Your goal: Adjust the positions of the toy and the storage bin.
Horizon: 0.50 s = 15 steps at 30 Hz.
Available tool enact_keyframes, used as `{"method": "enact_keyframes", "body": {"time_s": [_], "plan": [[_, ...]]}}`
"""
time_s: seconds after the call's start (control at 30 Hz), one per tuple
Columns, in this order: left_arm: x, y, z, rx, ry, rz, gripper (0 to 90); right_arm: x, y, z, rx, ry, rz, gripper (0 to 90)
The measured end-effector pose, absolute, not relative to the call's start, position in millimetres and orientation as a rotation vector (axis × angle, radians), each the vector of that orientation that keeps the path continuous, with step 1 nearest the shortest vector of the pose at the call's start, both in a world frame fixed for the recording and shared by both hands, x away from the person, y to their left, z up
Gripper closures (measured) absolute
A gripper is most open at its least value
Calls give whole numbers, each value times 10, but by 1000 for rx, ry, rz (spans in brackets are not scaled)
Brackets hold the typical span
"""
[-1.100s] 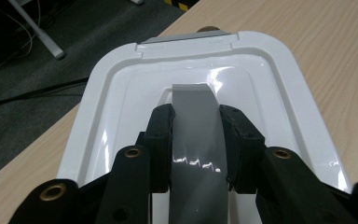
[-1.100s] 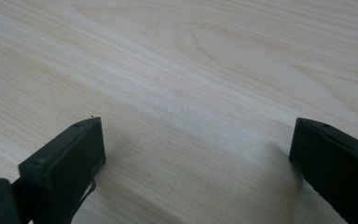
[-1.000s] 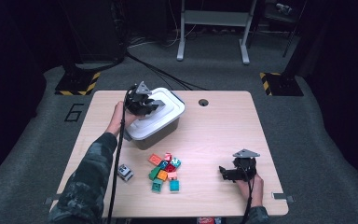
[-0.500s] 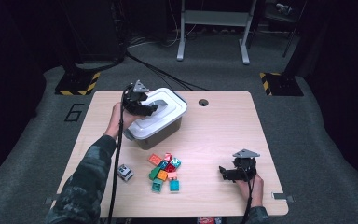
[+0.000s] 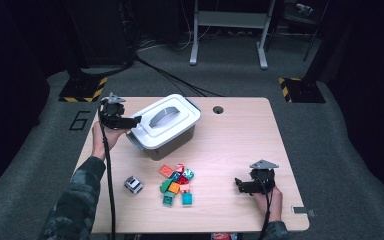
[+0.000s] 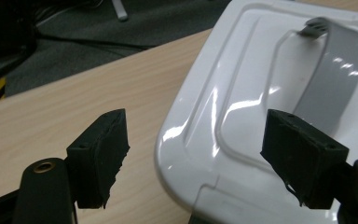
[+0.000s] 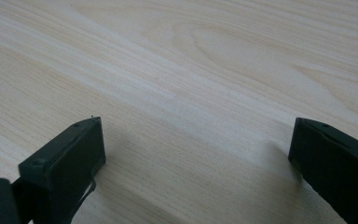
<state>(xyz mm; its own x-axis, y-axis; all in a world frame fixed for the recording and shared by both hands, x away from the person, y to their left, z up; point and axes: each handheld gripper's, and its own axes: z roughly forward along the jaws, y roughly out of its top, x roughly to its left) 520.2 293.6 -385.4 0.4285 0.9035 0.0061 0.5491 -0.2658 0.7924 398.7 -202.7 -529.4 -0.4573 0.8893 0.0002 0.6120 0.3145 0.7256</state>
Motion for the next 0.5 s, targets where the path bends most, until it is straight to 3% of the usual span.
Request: {"method": "enact_keyframes", "body": {"time_s": [0.3, 0.5], "plan": [[5237, 2936, -4028, 1953, 1231, 493, 328, 3986, -2028, -5293, 1334, 2187, 938, 30], [5261, 2945, -4022, 1985, 1195, 493, 327, 3985, -2027, -5293, 1336, 2188, 940, 30]]}}
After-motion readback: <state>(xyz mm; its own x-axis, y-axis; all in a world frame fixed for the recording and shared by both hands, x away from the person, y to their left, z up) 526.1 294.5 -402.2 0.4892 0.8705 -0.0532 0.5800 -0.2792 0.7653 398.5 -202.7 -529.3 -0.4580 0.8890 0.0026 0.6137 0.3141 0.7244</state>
